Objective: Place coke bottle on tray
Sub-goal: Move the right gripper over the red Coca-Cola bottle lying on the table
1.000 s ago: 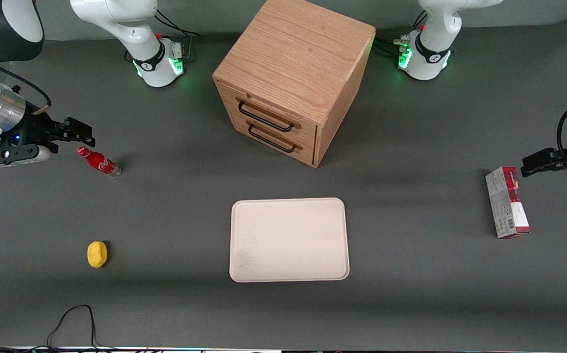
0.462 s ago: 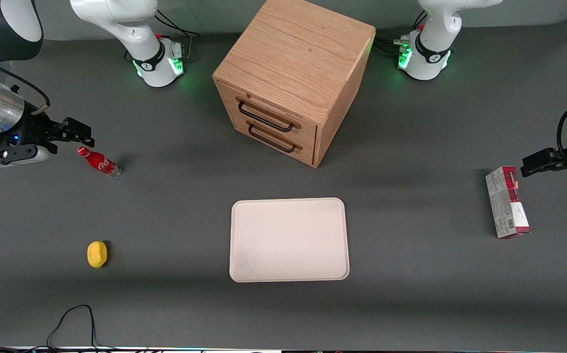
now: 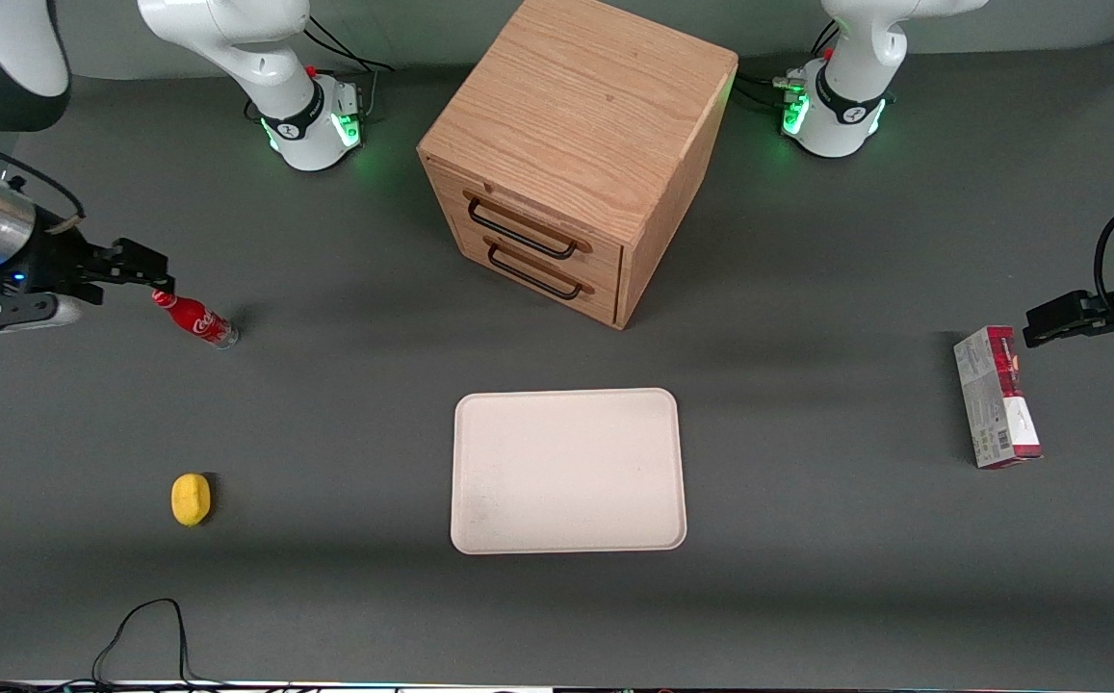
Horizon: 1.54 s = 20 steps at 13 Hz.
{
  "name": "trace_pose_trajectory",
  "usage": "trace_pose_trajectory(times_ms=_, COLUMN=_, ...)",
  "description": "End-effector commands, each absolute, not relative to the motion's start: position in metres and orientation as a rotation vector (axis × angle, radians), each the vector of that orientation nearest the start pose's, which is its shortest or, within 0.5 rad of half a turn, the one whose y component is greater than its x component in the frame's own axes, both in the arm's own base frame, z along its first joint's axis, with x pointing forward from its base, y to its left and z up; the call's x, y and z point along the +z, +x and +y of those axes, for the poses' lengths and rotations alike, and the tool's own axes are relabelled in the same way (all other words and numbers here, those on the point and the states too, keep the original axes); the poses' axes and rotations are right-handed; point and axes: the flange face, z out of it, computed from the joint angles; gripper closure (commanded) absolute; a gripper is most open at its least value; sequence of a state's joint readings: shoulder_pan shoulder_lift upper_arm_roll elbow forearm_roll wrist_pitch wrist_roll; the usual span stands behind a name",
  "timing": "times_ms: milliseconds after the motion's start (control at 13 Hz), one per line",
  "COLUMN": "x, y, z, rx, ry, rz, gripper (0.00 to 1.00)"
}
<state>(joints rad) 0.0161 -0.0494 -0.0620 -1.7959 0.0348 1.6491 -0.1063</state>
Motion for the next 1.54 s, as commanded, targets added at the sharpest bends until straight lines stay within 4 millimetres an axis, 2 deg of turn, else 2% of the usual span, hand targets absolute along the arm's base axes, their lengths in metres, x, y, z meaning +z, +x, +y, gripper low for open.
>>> trace_pose_trajectory(times_ms=0, x=0.566, y=0.520, z=-0.099, rx=0.162, ry=-3.073, rz=-0.112, gripper=0.00)
trace_pose_trajectory(times_ms=77, x=0.568, y=0.511, z=-0.118, rx=0.182, ry=-3.060, rz=-0.101, gripper=0.00)
trace_pose_trajectory(times_ms=308, x=0.568, y=0.505, z=-0.132, rx=0.199, ry=-3.054, rz=-0.062, gripper=0.00)
trace_pose_trajectory(times_ms=538, x=0.562, y=0.505, z=-0.130, rx=0.220, ry=-3.051, rz=-0.053, gripper=0.00)
trace_pose_trajectory(times_ms=692, x=0.548, y=0.502, z=-0.126, rx=0.263, ry=-3.039, rz=-0.053, gripper=0.00)
trace_pose_trajectory(times_ms=1000, x=0.510, y=0.482, z=-0.125, rx=0.196, ry=-3.051, rz=-0.060, gripper=0.00)
trace_pose_trajectory(times_ms=1308, x=0.445, y=0.443, z=-0.117, rx=0.117, ry=-3.065, rz=-0.042, gripper=0.00)
trace_pose_trajectory(times_ms=1462, x=0.424, y=0.439, z=-0.114, rx=0.082, ry=-3.075, rz=-0.035, gripper=0.00)
